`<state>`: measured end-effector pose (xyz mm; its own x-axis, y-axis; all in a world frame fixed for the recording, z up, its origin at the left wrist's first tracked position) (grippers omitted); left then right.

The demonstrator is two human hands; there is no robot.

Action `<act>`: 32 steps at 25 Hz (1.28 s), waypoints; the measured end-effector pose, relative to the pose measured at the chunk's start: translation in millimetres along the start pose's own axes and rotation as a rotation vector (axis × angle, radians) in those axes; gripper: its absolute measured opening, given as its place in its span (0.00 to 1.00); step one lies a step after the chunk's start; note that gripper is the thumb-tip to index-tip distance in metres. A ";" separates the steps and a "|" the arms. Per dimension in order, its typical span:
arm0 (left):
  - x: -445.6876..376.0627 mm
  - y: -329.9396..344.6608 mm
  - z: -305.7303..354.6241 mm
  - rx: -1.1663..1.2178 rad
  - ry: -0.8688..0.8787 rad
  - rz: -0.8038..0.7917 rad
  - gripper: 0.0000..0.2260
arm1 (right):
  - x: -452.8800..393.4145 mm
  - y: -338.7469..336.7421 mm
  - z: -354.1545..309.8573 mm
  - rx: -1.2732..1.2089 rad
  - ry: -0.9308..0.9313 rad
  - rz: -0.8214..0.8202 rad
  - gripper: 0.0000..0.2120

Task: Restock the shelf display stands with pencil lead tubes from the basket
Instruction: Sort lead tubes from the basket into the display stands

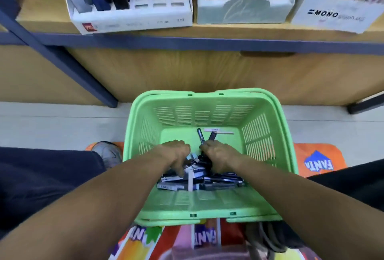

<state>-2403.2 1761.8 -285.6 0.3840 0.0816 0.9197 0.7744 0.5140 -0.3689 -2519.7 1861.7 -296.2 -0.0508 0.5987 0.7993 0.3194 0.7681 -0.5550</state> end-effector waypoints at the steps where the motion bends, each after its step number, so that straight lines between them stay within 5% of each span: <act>1: -4.6 6.6 -1.0 -0.018 -0.010 -0.035 0.34 | -2.9 6.0 1.1 0.079 0.010 -0.017 0.42; 4: -12.6 24.7 -0.4 -0.095 -0.031 -0.027 0.42 | -7.8 12.1 12.7 0.239 0.069 0.000 0.46; 12: -27.2 32.8 -4.1 -0.034 -0.038 0.011 0.48 | -27.9 11.5 14.2 0.419 0.054 0.116 0.25; 15: -33.7 33.3 -12.5 0.115 -0.043 -0.043 0.39 | -28.4 13.9 14.6 0.416 0.047 0.117 0.14; 18: -39.7 35.2 -17.7 0.303 -0.043 -0.024 0.16 | -28.1 19.6 12.0 0.151 0.116 0.087 0.12; 21: -44.0 37.5 -13.8 0.589 -0.054 0.035 0.19 | -35.2 19.3 7.4 -0.141 0.163 0.037 0.10; 26: -44.1 38.5 -0.5 1.194 -0.086 0.114 0.06 | -47.9 21.2 -9.3 -0.908 0.250 -0.022 0.08; 29: -43.6 37.3 0.2 1.449 -0.140 0.101 0.25 | -40.0 23.6 -10.0 -1.211 0.218 0.028 0.09; 32: -42.5 32.7 1.9 1.637 -0.161 0.142 0.30 | -35.2 21.4 -13.0 -1.458 0.132 0.043 0.12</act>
<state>-2395.2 1776.8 -336.6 0.2676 0.2316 0.9353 -0.6195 0.7848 -0.0171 -2498.7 1854.2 -333.2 0.0428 0.5282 0.8481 0.9763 -0.2025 0.0768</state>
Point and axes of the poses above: each hand's wrist, its own x-axis away from the middle knuckle, its own y-axis out of the palm, z = x × y, the point moved 3 cm from there along -x, towards the middle knuckle, and after that the axes turned 9 degrees about -z, right-handed, at the moved point
